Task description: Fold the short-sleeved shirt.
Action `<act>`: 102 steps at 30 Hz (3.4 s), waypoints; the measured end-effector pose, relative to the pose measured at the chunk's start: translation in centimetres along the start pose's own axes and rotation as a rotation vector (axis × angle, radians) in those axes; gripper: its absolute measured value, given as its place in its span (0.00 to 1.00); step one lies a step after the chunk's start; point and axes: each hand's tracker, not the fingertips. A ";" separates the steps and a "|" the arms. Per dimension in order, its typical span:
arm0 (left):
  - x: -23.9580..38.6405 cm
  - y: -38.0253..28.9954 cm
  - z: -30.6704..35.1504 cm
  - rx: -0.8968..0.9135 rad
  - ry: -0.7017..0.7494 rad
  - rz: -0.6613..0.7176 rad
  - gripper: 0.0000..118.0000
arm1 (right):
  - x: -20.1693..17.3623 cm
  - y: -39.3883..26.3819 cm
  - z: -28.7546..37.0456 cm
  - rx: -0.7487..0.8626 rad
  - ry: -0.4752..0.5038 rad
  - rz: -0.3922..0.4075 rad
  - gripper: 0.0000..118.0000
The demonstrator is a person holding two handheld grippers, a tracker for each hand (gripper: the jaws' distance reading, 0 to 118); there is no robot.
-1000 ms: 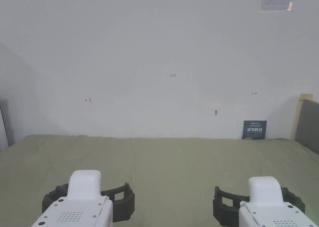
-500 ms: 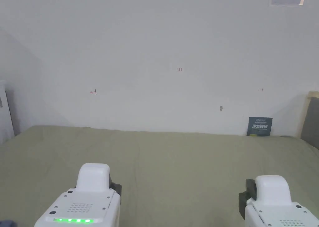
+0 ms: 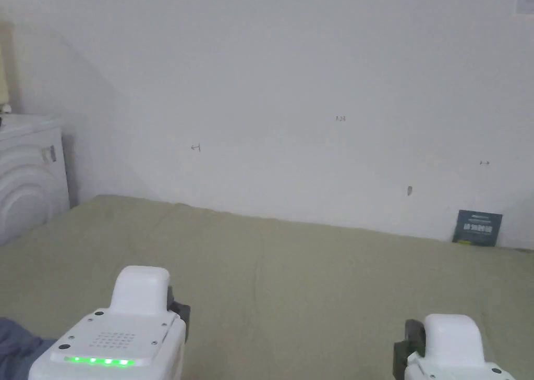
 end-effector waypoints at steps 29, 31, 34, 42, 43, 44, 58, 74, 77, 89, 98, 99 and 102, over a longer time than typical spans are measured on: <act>-20.4 -5.9 5.1 -0.168 0.440 0.164 0.00 | -18.0 -0.2 -4.1 -0.062 0.456 0.032 0.01; -20.4 -6.2 3.6 -0.234 0.380 0.156 0.00 | -18.0 -0.7 -4.3 -0.078 0.451 0.041 0.01; -20.1 -7.2 1.0 -0.298 0.319 0.162 0.00 | -17.7 -1.4 -4.5 -0.093 0.443 0.045 0.01; -20.1 -13.7 -8.6 -0.609 0.148 0.211 0.00 | -16.8 -4.3 -4.9 -0.170 0.405 0.070 0.01; -20.1 -14.4 -9.6 -0.641 0.138 0.219 0.00 | -16.7 -4.5 -5.0 -0.180 0.405 0.069 0.01; -19.9 -15.2 -10.4 -0.665 0.121 0.237 0.00 | -16.6 -4.9 -5.0 -0.191 0.401 0.070 0.01; -19.1 -18.1 -14.9 -0.824 0.051 0.186 0.98 | -16.5 -7.7 -5.8 -0.291 0.379 0.046 0.01; -18.9 -15.6 -16.3 -0.762 -0.053 0.290 0.02 | -12.3 -6.6 -2.9 -0.287 0.331 0.039 0.01; -17.4 -13.8 -18.4 -0.719 -0.079 0.222 0.02 | -10.0 -6.4 -2.0 -0.279 0.289 0.032 0.01; 4.2 -5.8 -25.1 -0.612 -0.383 0.076 0.02 | -0.1 -7.0 -0.1 -0.285 0.091 -0.052 0.01; 26.2 -1.6 -28.4 -0.567 -0.702 -0.014 0.02 | 6.8 -8.9 -1.4 -0.341 -0.047 -0.118 0.01; 28.6 -1.1 -28.4 -0.546 -0.738 -0.020 0.02 | 7.5 -9.3 -1.6 -0.351 -0.065 -0.127 0.01; 34.8 -0.8 -28.2 -0.537 -0.822 -0.053 0.02 | 9.1 -10.3 -2.3 -0.379 -0.095 -0.149 0.01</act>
